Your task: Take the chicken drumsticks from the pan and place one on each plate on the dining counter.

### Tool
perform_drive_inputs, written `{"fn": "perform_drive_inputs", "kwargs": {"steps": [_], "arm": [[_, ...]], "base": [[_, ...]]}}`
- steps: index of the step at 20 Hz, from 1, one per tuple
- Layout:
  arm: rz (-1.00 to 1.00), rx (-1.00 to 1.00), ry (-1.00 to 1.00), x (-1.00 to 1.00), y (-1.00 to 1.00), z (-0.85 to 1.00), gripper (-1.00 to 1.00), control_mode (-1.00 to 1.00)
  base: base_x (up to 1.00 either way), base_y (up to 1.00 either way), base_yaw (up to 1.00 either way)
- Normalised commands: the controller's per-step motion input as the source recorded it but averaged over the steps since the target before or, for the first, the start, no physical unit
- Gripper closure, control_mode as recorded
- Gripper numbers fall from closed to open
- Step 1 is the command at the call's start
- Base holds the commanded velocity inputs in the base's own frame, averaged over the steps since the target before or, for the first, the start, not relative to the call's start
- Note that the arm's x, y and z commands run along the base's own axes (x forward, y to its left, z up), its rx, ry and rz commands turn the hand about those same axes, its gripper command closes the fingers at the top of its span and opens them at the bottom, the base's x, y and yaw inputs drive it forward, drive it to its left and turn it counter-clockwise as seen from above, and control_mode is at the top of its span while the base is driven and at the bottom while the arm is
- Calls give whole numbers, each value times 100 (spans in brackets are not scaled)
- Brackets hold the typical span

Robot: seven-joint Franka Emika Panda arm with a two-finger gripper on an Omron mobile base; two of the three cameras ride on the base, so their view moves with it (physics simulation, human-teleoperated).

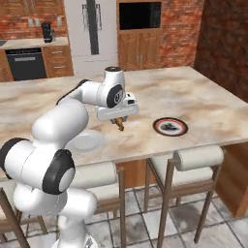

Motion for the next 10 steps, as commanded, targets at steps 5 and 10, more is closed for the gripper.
{"fn": "perform_drive_inputs", "kwargs": {"steps": [5,10], "arm": [[0,0,0,0,0,0,100,100],[0,0,0,0,0,0,100,100]], "base": [[51,-18,88],[56,-26,65]]}}
